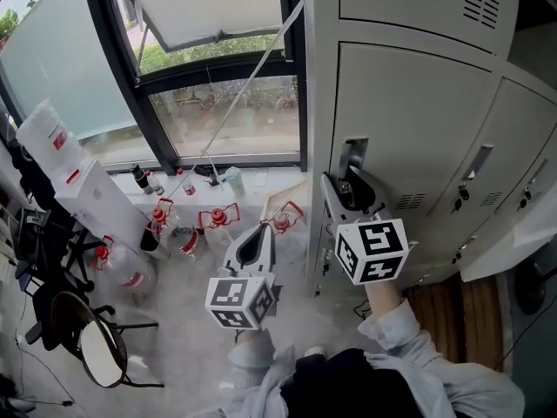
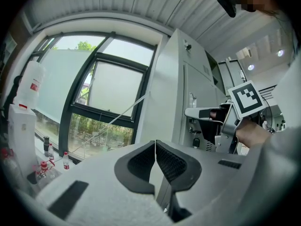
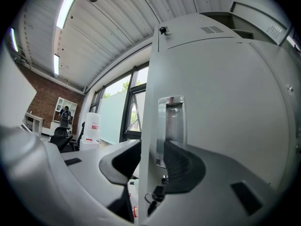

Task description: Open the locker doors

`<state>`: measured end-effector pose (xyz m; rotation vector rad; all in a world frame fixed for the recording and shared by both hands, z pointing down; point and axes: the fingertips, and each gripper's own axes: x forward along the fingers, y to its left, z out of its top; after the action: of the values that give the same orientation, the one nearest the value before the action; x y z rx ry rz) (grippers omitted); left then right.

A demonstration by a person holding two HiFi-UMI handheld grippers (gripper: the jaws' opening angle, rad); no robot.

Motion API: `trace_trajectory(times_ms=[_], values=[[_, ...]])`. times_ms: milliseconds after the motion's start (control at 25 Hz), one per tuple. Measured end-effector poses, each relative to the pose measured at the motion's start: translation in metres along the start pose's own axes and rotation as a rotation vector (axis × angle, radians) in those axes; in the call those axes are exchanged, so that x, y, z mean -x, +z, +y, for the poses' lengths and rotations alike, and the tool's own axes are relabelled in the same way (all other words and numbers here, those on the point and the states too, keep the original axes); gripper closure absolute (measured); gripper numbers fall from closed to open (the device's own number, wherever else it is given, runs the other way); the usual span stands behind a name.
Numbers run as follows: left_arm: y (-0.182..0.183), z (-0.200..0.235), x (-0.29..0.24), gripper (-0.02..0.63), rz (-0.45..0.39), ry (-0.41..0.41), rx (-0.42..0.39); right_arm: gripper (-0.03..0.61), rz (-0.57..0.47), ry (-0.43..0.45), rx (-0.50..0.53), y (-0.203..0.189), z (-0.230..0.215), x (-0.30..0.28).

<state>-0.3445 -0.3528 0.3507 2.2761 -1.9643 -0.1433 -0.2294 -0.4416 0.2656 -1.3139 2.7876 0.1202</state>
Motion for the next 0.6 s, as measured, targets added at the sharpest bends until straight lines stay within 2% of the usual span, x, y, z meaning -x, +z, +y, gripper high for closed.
trace_trajectory(times_ms=[600], values=[[-0.001, -0.027, 0.016, 0.601, -0.003, -0.016, 0.002, 0.475, -0.014, -0.003, 0.011, 0.004, 0.009, 0.042]])
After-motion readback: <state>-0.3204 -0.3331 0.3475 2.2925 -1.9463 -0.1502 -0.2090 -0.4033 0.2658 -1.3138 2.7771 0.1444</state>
